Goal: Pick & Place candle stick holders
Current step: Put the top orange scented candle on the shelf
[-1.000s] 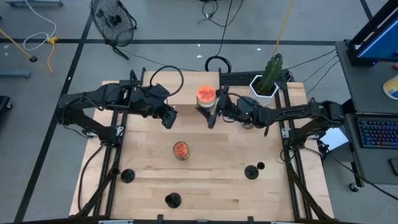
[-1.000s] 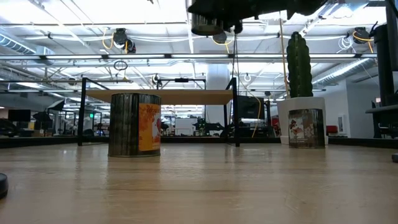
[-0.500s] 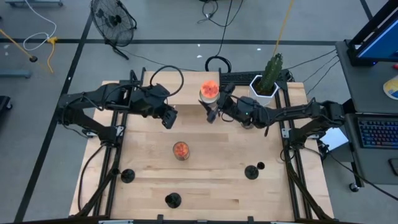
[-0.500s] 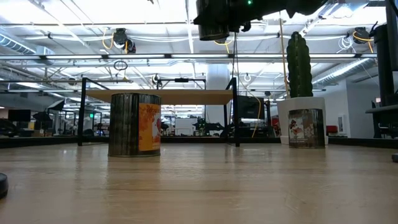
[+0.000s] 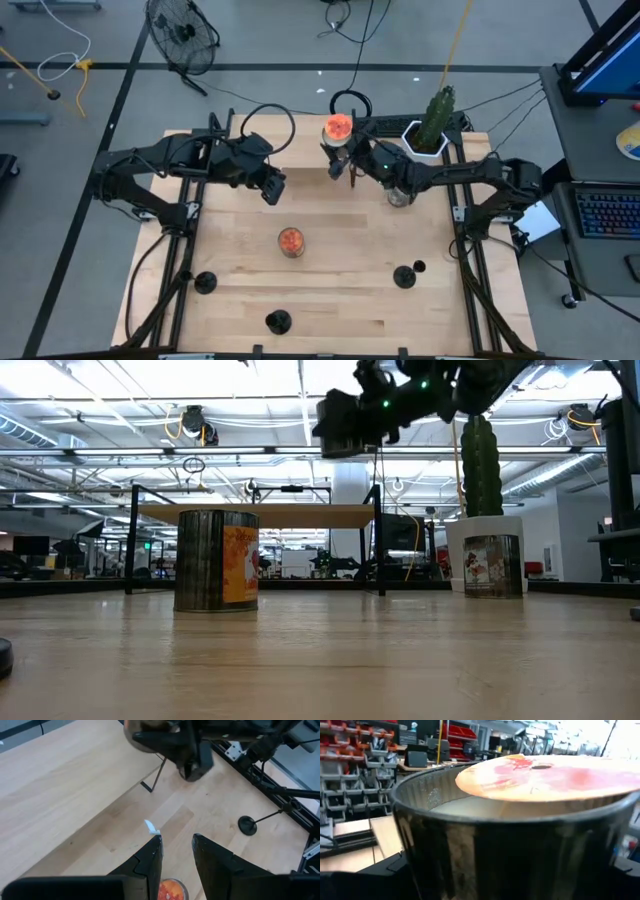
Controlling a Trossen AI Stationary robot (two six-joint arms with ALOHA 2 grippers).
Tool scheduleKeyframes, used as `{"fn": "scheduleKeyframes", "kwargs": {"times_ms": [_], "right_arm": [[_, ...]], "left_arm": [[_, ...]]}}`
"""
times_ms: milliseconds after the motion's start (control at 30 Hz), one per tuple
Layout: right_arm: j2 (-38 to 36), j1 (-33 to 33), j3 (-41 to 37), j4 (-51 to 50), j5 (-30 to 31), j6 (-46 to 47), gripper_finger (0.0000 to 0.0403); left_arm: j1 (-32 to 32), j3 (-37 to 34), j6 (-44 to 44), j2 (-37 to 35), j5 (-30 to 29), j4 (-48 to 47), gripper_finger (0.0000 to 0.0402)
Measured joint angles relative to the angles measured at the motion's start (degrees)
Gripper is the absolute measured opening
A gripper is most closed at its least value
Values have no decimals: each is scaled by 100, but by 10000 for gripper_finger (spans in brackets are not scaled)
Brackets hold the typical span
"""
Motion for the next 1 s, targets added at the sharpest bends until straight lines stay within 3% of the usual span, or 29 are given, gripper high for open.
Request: {"fn": "scheduleKeyframes", "kwargs": {"times_ms": [267, 567, 800, 1000], "right_arm": [[378, 74, 30, 409, 257, 1009, 347], [1025, 602, 559, 424, 1551, 871, 347], [1673, 633, 1042, 147, 2145, 836, 347], [1968, 496, 1179, 74, 2289, 1185, 347]], "left_arm": [[0, 0, -8, 0, -1, 4, 115], [0, 0, 153, 0, -45, 7, 115], [0, 0, 343, 0, -41, -2, 115], [-17, 0, 543, 0, 8, -102, 115]]}}
